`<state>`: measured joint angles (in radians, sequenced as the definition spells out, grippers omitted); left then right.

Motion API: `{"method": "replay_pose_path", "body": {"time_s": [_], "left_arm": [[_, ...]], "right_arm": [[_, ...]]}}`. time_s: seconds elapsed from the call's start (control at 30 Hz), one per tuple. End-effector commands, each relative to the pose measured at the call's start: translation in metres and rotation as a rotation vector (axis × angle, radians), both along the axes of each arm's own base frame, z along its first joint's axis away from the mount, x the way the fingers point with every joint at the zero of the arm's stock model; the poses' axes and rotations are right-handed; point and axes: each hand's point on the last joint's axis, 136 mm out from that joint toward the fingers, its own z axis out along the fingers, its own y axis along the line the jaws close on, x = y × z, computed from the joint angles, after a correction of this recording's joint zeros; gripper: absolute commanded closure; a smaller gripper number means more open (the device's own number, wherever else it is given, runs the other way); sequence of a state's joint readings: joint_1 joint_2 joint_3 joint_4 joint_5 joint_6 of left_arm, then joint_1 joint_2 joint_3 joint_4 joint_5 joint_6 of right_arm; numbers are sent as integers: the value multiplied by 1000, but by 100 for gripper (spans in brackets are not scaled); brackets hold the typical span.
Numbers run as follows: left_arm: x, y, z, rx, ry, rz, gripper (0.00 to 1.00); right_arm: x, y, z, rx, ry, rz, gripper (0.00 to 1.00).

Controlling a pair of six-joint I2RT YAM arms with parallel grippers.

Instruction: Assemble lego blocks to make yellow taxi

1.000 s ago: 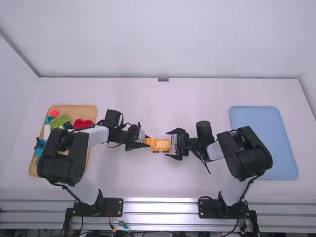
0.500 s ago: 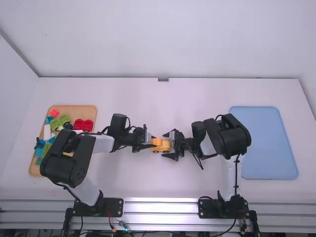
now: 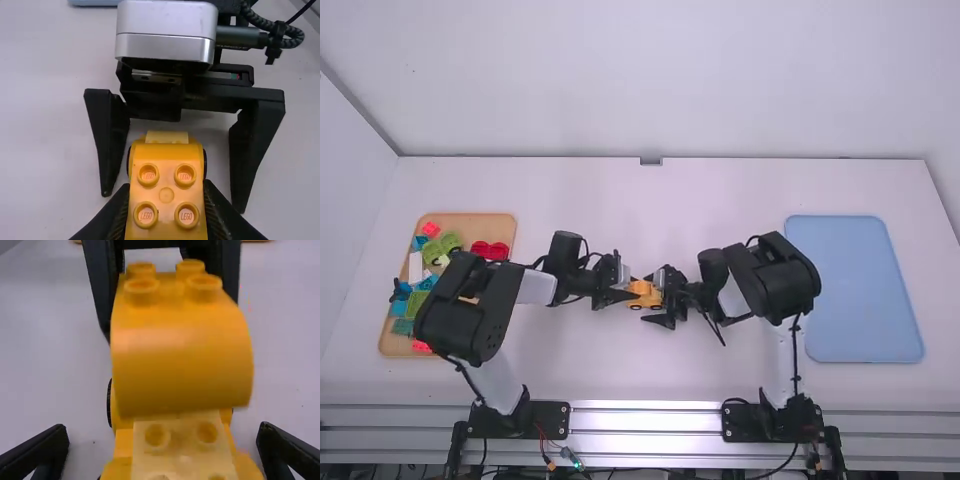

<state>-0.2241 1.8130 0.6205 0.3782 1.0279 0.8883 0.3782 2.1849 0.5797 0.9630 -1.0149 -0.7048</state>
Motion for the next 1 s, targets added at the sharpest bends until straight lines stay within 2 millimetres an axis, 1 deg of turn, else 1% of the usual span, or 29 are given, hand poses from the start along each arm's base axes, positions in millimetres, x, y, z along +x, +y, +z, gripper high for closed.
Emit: {"method": "replay_pose_path", "body": {"time_s": [0.0,0.17,0.23,0.27,0.37,0.4,0.43,0.47,0.53,0.6,0.63,0.8,0.83,0.97], "left_arm": [[-2,-11,2,-20,12,-40,86],[-3,-17,-4,13,4,-45,89],[-3,-17,-5,16,5,-41,90],[-3,-17,-5,17,7,-43,90],[-2,-16,-6,19,3,-38,91],[-2,-17,-5,19,-2,-41,91],[-2,-17,-5,19,-4,-43,92],[-1,-17,-6,22,-8,-40,92],[3,-15,-8,39,-8,-17,92],[1,-15,-9,46,-5,-19,93],[1,-15,-10,47,0,-18,93],[2,-14,-12,60,-15,-17,94],[3,-13,-12,64,-14,-13,96],[3,-12,-12,63,-13,-12,97]], "right_arm": [[4,1,-3,-13,2,-17,2],[6,0,-4,-17,-1,-21,8],[6,0,-4,-17,-1,-23,12],[6,0,-4,-18,1,-23,16],[6,0,-4,-18,-1,-22,21],[6,0,-4,-17,-4,-21,26],[6,0,-4,-18,-4,-21,29],[5,0,-4,-18,-6,-20,34],[5,0,-4,-18,-5,-19,39],[5,0,-4,-18,-5,-19,41],[5,0,-4,-17,-5,-18,45],[4,0,-4,-17,-3,-17,47],[4,0,-4,-18,0,-17,49],[3,0,-4,-14,0,-12,49]]}}
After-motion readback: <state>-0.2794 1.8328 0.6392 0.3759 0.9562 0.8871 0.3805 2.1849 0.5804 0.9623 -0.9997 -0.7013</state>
